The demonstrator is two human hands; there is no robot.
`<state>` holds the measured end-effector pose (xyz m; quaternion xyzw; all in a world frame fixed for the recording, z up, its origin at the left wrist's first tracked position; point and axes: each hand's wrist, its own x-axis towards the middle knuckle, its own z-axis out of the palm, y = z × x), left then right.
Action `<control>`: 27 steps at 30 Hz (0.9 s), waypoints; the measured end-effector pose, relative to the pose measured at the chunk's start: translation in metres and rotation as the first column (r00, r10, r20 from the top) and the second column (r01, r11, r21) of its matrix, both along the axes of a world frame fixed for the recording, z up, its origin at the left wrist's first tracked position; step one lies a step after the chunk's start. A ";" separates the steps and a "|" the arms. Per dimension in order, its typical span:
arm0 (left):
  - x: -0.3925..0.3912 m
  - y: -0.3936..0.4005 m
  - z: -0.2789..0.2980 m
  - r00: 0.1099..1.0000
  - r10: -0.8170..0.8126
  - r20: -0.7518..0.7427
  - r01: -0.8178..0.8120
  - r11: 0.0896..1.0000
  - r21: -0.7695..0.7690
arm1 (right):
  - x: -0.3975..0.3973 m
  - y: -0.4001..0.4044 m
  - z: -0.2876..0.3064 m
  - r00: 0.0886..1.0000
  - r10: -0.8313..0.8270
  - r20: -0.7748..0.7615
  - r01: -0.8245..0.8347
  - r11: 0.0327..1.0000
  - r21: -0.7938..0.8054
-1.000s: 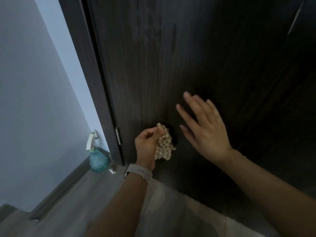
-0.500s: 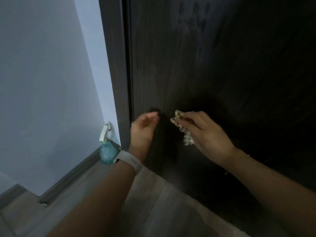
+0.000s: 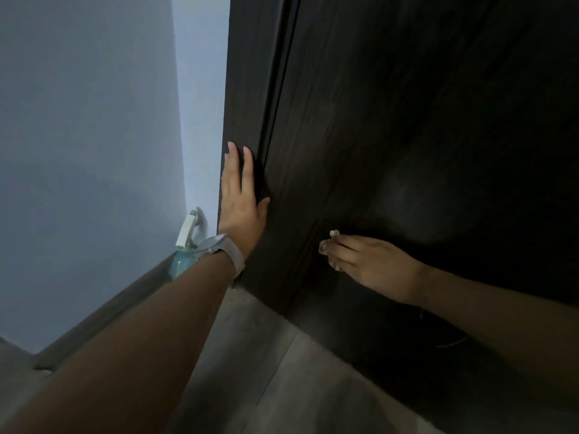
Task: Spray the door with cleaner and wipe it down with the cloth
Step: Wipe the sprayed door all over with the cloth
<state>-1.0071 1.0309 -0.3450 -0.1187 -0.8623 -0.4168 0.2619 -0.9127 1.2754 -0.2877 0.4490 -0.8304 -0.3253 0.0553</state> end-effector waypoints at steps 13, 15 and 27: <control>-0.015 -0.023 -0.013 0.992 -0.053 -0.117 0.047 0.997 -0.053 | -0.031 -0.026 -0.012 0.999 0.013 0.037 -0.014 0.999 0.041; -0.014 -0.024 -0.013 0.991 -0.068 -0.113 0.062 0.997 -0.052 | -0.027 -0.022 -0.017 0.992 0.098 0.074 -0.107 0.987 0.122; -0.016 -0.035 -0.026 0.991 -0.075 -0.114 0.059 0.989 -0.135 | -0.047 -0.050 -0.045 0.998 0.042 -0.051 -0.032 0.983 0.183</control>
